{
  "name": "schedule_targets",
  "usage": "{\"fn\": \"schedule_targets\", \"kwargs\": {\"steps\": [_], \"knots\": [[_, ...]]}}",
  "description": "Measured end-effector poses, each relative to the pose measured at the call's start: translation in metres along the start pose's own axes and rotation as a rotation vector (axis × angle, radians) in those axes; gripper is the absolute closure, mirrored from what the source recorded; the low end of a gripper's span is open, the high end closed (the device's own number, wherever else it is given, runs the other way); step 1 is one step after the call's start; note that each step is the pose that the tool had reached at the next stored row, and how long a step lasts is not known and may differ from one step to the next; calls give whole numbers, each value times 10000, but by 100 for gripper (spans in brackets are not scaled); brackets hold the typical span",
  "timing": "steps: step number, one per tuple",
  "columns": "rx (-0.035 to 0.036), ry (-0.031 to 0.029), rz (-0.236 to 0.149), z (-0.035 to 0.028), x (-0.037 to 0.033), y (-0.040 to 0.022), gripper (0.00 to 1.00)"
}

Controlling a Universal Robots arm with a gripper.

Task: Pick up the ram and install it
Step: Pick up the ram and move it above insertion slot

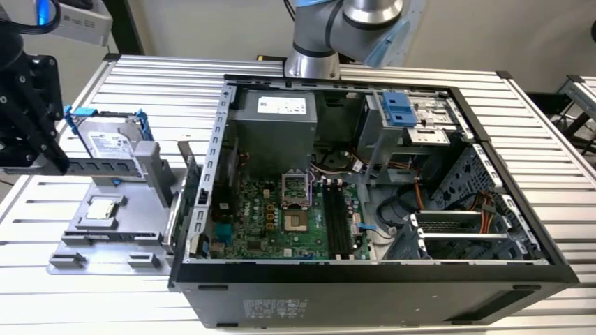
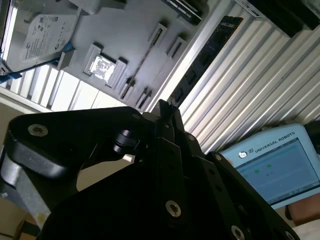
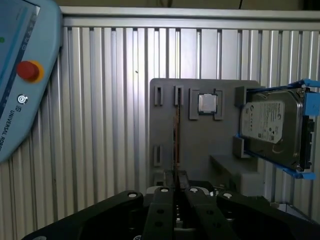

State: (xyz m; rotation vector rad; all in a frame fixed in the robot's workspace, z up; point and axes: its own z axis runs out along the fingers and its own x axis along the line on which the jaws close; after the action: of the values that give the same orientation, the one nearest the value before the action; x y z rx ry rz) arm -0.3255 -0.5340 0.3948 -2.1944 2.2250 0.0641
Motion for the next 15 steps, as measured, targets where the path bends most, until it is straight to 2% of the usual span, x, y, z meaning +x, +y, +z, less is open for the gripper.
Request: {"fn": "schedule_targets", "kwargs": {"steps": [5,15], "knots": [[0,0,0,-2,-2,-103,100],[1,0,0,-4,-4,-254,100]]}}
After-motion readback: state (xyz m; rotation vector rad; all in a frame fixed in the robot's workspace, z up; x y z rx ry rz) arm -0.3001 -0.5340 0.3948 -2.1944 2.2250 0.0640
